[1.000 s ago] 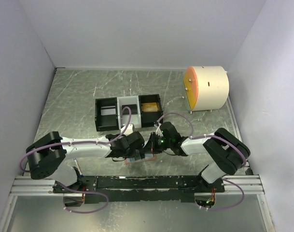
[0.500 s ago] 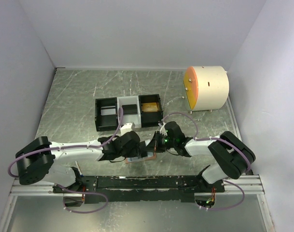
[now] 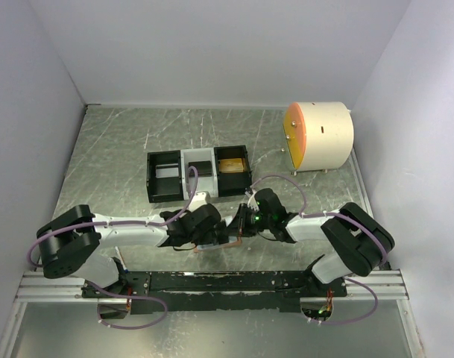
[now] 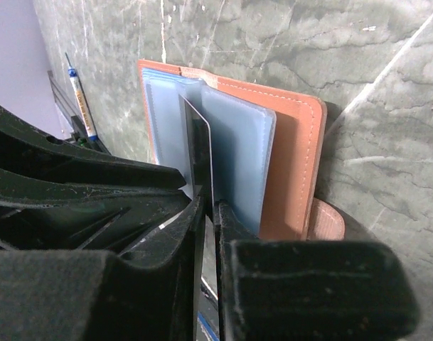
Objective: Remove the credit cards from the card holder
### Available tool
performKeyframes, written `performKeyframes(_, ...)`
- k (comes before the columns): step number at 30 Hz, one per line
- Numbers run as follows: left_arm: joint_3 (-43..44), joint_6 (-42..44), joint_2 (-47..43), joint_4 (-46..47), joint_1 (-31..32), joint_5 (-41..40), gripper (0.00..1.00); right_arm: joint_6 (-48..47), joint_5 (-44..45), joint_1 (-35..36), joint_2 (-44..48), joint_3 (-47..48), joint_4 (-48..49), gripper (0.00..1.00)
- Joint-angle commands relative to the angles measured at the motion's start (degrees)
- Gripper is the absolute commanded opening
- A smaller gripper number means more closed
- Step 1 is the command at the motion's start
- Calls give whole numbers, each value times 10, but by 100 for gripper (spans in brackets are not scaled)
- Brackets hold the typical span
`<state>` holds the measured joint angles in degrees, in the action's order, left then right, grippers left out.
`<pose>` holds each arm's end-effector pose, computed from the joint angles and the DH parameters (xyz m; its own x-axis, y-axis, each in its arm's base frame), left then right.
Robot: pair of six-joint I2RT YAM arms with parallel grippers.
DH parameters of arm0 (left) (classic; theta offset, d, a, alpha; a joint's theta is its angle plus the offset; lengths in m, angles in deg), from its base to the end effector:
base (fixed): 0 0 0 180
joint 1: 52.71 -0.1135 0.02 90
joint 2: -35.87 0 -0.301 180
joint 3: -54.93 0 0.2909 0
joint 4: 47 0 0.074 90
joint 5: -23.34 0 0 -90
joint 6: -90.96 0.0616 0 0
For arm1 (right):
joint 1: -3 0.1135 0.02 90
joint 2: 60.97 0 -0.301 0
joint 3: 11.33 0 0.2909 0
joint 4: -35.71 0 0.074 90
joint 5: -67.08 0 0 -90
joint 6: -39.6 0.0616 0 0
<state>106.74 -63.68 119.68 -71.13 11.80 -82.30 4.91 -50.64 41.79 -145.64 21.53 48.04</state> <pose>0.1478 -0.2714 0.1479 -0.8801 -0.1760 -0.4410 0.0217 0.9128 -0.4077 0.1934 0.1922 0.1028 -0.9681 0.1557 -0.1961 -0.0674 0.5922 0.8030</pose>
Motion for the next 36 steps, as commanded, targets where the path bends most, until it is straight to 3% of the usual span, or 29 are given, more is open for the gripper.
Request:
performKeyframes(1,-7,-23,-5,-23,4,-11,33,-1,-9,-3,1,-5,9,12)
performKeyframes(21,-6,-19,4,-36,4,-13,26,6,-35,-2,-78,26,54,26)
performKeyframes(36,-7,-17,-3,-54,4,-26,27,-4,-34,-2,-55,12,47,4)
